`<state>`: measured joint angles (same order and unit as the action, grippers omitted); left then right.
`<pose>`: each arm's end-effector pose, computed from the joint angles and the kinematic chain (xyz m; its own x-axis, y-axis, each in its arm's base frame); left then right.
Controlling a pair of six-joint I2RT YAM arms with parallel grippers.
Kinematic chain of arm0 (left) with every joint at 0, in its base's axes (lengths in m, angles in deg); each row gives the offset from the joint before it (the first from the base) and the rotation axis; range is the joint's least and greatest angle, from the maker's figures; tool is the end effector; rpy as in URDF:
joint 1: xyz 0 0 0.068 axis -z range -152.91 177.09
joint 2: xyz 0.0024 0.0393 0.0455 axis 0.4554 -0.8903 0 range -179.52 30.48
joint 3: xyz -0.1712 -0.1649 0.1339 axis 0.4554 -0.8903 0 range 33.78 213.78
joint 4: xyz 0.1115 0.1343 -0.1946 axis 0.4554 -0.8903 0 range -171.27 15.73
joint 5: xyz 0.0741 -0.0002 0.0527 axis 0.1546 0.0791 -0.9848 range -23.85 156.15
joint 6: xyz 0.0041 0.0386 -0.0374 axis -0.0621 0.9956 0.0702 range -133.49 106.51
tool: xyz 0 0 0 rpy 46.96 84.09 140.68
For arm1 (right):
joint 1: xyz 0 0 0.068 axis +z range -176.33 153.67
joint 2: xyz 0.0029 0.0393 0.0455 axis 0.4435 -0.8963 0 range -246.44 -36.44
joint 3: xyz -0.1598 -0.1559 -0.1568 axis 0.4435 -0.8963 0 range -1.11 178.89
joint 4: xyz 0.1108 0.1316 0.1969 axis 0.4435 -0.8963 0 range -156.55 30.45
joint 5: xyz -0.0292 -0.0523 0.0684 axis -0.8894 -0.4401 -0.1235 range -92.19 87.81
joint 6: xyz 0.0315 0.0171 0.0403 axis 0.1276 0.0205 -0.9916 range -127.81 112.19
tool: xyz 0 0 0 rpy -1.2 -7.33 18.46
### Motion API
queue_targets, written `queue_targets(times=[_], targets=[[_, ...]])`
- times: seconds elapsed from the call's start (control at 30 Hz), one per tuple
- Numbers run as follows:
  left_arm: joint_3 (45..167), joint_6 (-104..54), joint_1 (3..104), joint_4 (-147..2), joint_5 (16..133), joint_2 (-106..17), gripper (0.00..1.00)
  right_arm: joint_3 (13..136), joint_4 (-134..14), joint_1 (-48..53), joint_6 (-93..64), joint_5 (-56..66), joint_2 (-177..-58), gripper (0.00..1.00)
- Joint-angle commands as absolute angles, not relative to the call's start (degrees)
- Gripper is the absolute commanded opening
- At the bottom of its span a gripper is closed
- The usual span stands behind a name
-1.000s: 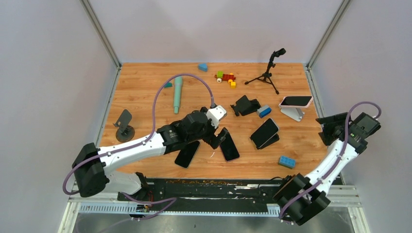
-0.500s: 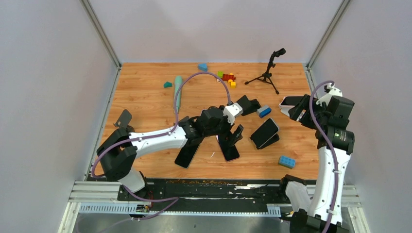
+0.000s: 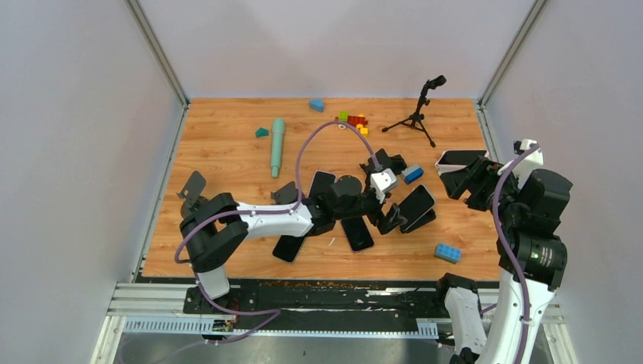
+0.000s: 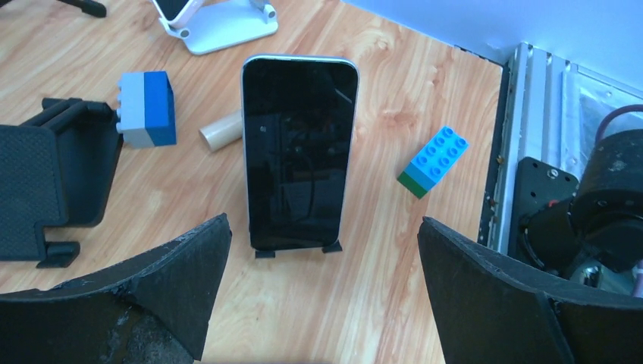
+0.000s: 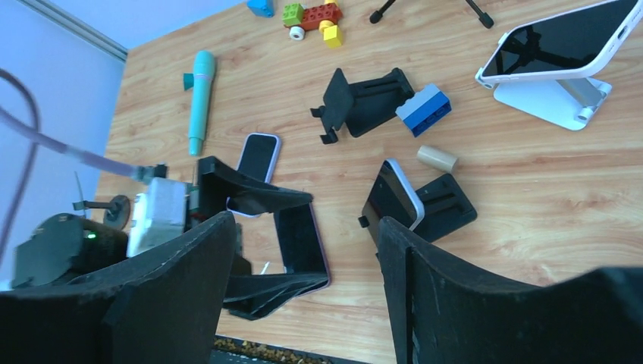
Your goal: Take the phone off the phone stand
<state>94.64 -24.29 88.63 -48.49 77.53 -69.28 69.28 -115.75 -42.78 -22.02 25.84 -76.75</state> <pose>0.1839 -0.3543 0.2417 -0.2850 0.1402 -0.9482 0.9162 0.3305 -0.2265 0.0961 -0.0110 0.4126 -0.4473 0.3581 -0.8196 -0.0462 0.9059 0.4210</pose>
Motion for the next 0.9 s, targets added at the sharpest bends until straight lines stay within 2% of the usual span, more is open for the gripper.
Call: queue_targets(times=[0.0, 0.2, 0.53, 0.87], targets=[[93.9, -22.9, 90.6, -33.5, 73.0, -71.8, 1.00, 72.2, -119.0, -42.4, -27.6, 27.1, -74.3, 0.68], [94.3, -20.1, 92.1, -27.5, 70.5, -75.8, 1.00, 74.9, -123.5, -39.1, -24.4, 28.5, -74.3, 0.66], [94.5, -18.6, 94.7, -20.7, 61.8, -80.1, 1.00, 75.9, -130.1, -32.9, -17.6, 19.0, -74.1, 0.69], [97.6, -18.0, 94.8, -20.7, 61.8, -84.0, 1.00, 75.6, -130.5, -31.1, -16.8, 15.8, -73.7, 0.70]])
